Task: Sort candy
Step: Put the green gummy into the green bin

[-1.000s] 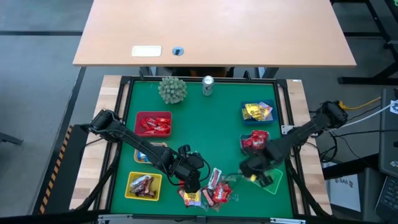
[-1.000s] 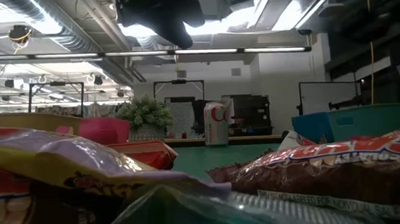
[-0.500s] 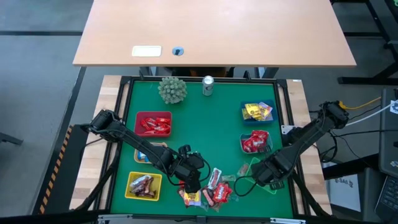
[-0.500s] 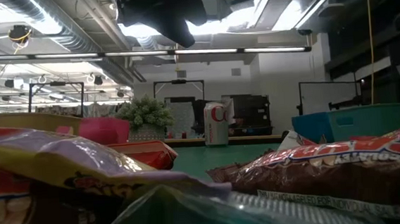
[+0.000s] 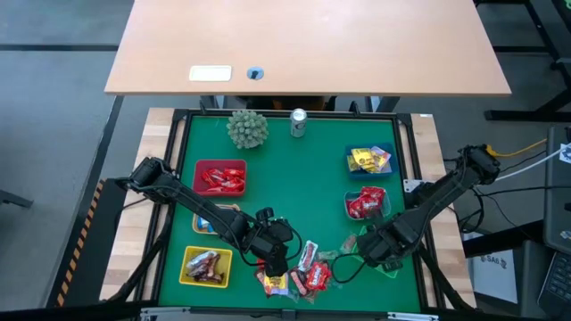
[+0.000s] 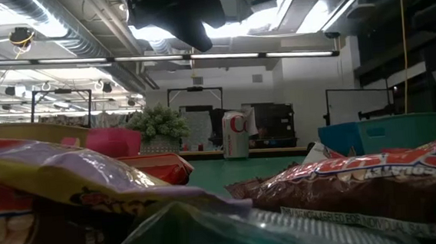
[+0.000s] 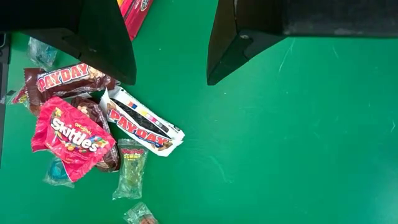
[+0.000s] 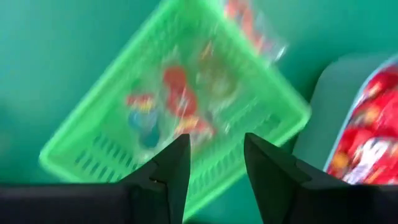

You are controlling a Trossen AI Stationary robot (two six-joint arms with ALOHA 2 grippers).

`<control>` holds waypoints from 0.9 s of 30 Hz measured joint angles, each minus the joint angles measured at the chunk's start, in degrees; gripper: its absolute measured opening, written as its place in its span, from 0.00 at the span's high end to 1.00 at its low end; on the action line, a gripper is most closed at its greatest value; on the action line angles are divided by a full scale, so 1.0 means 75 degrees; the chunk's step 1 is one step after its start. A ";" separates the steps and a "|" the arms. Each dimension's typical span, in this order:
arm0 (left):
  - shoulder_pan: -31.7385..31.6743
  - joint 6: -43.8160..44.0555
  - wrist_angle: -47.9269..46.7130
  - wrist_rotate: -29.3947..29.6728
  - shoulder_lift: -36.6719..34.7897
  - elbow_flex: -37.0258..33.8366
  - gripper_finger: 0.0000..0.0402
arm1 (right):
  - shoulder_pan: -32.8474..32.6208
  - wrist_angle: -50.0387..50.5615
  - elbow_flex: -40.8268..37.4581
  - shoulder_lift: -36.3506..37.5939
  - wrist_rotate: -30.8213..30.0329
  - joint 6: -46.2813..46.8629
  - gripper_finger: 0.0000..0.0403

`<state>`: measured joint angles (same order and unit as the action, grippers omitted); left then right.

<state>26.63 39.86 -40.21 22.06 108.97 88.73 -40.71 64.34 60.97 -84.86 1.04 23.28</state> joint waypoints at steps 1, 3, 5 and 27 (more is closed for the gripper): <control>0.0000 0.0000 0.0000 0.0000 0.0000 0.0000 0.54 | 0.0054 -0.0171 0.0000 0.0000 -0.0111 -0.0105 0.63; 0.0000 0.0000 0.0000 0.0000 0.0000 0.0000 0.54 | 0.0207 -0.0521 0.0033 0.0000 -0.0240 -0.0237 0.63; 0.0000 0.0000 0.0000 0.0000 0.0000 0.0000 0.54 | 0.0397 -0.0918 0.0142 0.0000 -0.0259 -0.0468 0.62; -0.0003 0.0002 0.0026 0.0000 0.0000 0.0000 0.54 | 0.1018 -0.3709 0.0670 -0.1368 0.0101 -0.0973 0.62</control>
<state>26.61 39.87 -40.01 22.06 108.97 88.73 -33.07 36.52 66.00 -95.12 1.79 15.99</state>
